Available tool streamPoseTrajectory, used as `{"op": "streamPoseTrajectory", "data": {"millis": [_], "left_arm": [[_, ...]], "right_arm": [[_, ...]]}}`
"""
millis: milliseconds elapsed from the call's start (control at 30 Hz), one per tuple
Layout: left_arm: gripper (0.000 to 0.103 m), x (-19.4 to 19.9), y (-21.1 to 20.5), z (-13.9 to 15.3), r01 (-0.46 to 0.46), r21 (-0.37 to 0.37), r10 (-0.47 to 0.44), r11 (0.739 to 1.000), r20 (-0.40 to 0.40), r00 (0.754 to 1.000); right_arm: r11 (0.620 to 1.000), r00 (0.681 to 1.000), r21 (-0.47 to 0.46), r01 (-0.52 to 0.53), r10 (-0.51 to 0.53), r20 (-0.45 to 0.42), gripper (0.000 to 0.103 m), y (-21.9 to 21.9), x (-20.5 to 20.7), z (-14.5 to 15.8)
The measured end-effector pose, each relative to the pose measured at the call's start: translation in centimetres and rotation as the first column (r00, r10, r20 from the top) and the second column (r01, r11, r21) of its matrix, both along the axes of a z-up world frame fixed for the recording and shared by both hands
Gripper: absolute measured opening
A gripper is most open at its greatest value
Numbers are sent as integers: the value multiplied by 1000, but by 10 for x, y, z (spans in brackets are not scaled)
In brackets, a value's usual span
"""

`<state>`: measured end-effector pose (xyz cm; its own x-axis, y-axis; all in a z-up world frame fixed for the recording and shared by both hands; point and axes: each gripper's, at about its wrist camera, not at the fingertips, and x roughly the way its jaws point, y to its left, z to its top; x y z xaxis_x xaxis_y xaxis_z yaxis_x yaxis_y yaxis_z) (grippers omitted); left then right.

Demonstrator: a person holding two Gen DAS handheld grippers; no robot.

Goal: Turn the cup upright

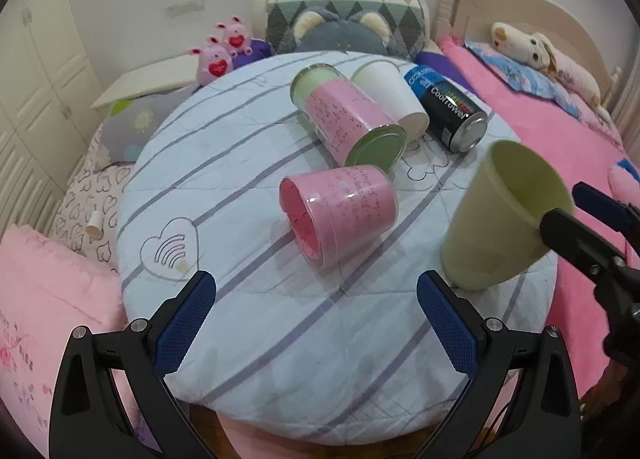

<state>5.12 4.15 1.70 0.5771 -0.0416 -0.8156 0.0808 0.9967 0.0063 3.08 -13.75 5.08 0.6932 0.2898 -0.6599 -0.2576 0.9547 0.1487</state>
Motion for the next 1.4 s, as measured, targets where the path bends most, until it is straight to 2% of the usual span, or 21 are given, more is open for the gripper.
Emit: {"op": "streamPoseTrajectory", "data": {"millis": [233, 467, 600, 733, 900, 1167, 1400], "left_arm": [[102, -23, -10, 11, 11, -38, -8, 999, 75, 997], [102, -38, -25, 12, 21, -55, -13, 998, 148, 989], [102, -49, -36, 15, 41, -50, -29, 998, 229, 973], [102, -61, -43, 21, 52, -69, -27, 996, 329, 944], [102, -68, -47, 26, 19, -39, -1, 999, 415, 910], [102, -69, -52, 22, 1, 2, -2, 1000, 445, 896], [102, -71, -55, 22, 4, 9, -8, 1000, 457, 889]], "right_arm": [[999, 995, 22, 37, -38, 87, 83, -15, -29, 11], [994, 973, 36, 106, -111, 202, 83, -29, -57, 10], [990, 956, 39, 137, -143, 257, 83, -35, -68, 8], [986, 943, 58, 156, -166, 289, 83, -40, -75, 5], [983, 938, 72, 168, -182, 295, 83, -45, -75, 0], [979, 941, 105, 177, -200, 272, 83, -54, -71, -8], [979, 944, 91, 180, -198, 265, 83, -53, -71, -11]]}}
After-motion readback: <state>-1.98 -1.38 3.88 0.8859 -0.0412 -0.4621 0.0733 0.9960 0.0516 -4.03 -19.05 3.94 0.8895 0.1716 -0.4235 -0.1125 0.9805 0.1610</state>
